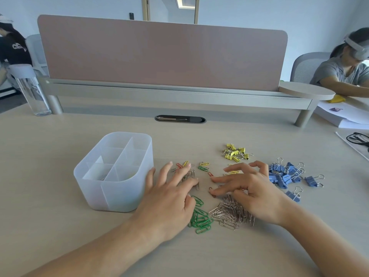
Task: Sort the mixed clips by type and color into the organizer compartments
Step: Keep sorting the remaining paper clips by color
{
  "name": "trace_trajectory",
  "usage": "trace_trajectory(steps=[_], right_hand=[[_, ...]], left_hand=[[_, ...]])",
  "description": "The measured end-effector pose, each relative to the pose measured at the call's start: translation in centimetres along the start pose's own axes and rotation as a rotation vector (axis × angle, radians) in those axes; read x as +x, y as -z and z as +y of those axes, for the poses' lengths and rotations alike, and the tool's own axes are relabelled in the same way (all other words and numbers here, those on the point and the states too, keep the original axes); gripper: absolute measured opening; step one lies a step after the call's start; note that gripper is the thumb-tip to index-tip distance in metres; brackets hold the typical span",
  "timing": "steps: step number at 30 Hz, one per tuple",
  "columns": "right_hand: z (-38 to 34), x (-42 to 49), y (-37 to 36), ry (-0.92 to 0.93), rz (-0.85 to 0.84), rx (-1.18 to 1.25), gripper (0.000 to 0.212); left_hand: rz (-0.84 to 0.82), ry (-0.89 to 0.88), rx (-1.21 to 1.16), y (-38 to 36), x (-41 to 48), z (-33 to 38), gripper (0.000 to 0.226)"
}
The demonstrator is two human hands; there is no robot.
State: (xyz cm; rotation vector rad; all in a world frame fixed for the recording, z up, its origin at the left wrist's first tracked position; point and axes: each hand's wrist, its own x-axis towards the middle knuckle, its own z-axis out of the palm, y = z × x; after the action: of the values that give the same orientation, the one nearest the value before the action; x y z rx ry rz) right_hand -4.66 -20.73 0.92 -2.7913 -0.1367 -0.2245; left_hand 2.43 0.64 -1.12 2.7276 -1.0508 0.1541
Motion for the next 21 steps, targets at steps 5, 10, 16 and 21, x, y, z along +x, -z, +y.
trace_trajectory(steps=[5,10,16,21], right_hand=[[1.0,-0.3,0.4,0.016,0.054,0.042,0.050],[1.5,-0.6,0.5,0.042,0.204,0.038,0.055],[1.7,-0.5,0.1,0.080,0.125,-0.033,0.051],[2.0,-0.8,0.8,0.043,0.267,-0.040,0.052]], left_hand=[[0.045,-0.050,-0.036,0.4,-0.2,0.2,0.071],[0.012,-0.130,-0.066,0.7,-0.3,0.3,0.066],[-0.067,-0.197,-0.049,0.5,-0.8,0.1,0.067],[-0.056,-0.377,-0.102,0.6,-1.2,0.7,0.059]])
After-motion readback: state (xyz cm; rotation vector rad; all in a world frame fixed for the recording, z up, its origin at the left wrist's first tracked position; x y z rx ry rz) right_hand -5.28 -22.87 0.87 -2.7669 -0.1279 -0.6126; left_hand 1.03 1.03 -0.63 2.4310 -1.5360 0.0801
